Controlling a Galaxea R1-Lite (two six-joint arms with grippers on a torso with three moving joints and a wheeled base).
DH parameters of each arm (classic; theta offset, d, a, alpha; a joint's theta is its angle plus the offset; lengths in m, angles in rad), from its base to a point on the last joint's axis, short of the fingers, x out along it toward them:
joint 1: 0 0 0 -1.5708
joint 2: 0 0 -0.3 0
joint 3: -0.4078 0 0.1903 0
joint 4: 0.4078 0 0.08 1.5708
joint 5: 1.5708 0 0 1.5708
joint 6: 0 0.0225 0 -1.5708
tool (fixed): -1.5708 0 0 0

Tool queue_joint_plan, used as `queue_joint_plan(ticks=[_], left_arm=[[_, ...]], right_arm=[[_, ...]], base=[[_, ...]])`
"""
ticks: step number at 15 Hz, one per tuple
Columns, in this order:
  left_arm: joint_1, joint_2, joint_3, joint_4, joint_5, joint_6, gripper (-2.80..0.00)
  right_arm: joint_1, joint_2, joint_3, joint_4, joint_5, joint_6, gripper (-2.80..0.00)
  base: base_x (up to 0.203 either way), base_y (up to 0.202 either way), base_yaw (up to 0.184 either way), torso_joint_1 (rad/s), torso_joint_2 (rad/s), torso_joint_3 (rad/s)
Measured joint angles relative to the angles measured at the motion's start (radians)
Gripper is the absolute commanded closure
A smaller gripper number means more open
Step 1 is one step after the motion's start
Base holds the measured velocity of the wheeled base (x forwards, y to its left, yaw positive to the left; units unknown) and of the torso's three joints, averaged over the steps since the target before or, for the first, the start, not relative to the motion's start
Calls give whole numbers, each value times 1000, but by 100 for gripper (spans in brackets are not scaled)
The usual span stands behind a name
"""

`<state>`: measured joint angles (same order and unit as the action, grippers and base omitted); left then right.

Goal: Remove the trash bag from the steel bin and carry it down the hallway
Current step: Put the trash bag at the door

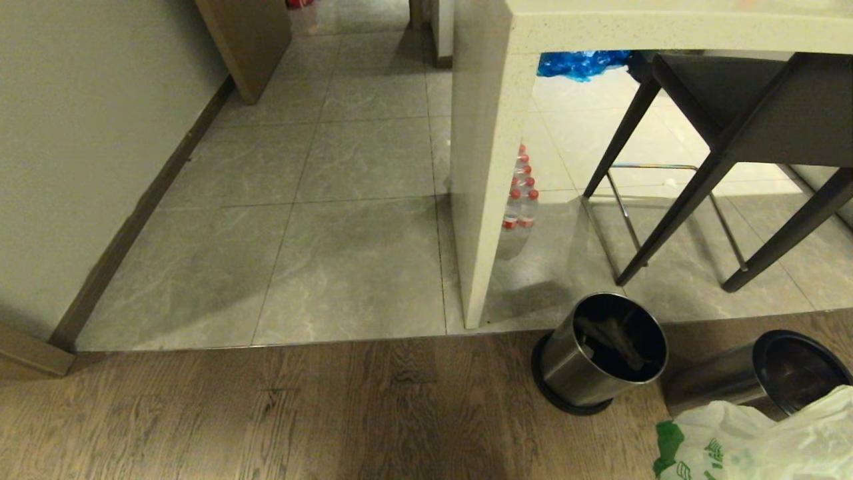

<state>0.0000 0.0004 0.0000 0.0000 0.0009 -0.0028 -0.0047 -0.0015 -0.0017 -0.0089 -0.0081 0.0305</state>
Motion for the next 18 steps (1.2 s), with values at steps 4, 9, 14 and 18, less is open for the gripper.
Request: queue_joint_plan(ticks=[4, 9, 14, 18], left_arm=[[0, 0, 0, 0, 0, 0, 0], [0, 0, 0, 0, 0, -3, 0], [0, 0, 0, 0, 0, -3, 0], [0, 0, 0, 0, 0, -3, 0]], right_arm=[[0, 0, 0, 0, 0, 0, 0], [0, 0, 0, 0, 0, 0, 0], [0, 1, 0, 0, 1, 0, 0], [0, 1, 0, 0, 0, 0, 0]], base=[[0, 0, 0, 0, 6, 187], [0, 0, 0, 2, 1, 201], [0, 0, 0, 3, 2, 202], [0, 0, 0, -1, 2, 208]])
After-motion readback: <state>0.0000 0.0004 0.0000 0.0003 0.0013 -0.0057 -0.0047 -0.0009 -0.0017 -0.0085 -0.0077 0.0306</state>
